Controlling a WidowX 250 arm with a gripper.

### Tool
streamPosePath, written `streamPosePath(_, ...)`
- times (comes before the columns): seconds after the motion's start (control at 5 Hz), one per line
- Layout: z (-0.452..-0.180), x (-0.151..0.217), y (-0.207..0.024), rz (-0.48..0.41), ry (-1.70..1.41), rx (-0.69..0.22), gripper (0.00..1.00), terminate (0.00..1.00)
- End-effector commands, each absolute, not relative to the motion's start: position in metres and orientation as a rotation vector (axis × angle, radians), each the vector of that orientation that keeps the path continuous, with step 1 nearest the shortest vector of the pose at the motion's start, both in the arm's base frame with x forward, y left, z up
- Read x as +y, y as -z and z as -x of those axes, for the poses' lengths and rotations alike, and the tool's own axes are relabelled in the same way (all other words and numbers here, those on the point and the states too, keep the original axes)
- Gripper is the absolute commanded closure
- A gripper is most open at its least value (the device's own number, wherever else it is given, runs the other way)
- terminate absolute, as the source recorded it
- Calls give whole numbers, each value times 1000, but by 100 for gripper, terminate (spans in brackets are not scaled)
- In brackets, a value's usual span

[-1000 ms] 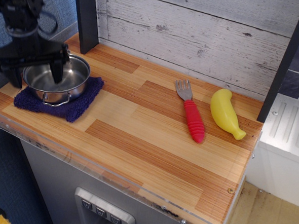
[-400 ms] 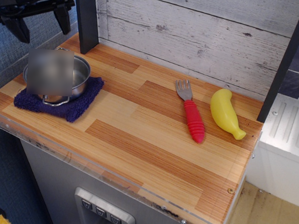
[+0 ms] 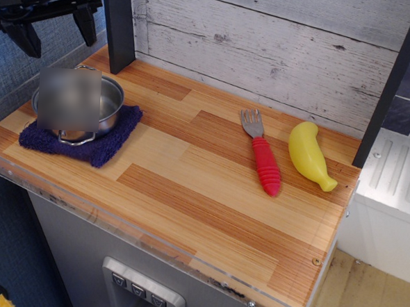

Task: Hold the steel pan from center of the table and place it on top of black cloth.

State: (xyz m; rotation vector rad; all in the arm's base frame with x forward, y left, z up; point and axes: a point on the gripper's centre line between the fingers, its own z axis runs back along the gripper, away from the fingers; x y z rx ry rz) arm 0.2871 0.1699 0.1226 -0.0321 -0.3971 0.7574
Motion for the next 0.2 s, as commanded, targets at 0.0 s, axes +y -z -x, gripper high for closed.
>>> streamPosePath(0.0,-285,173,-146,18,-758,-470,0,100)
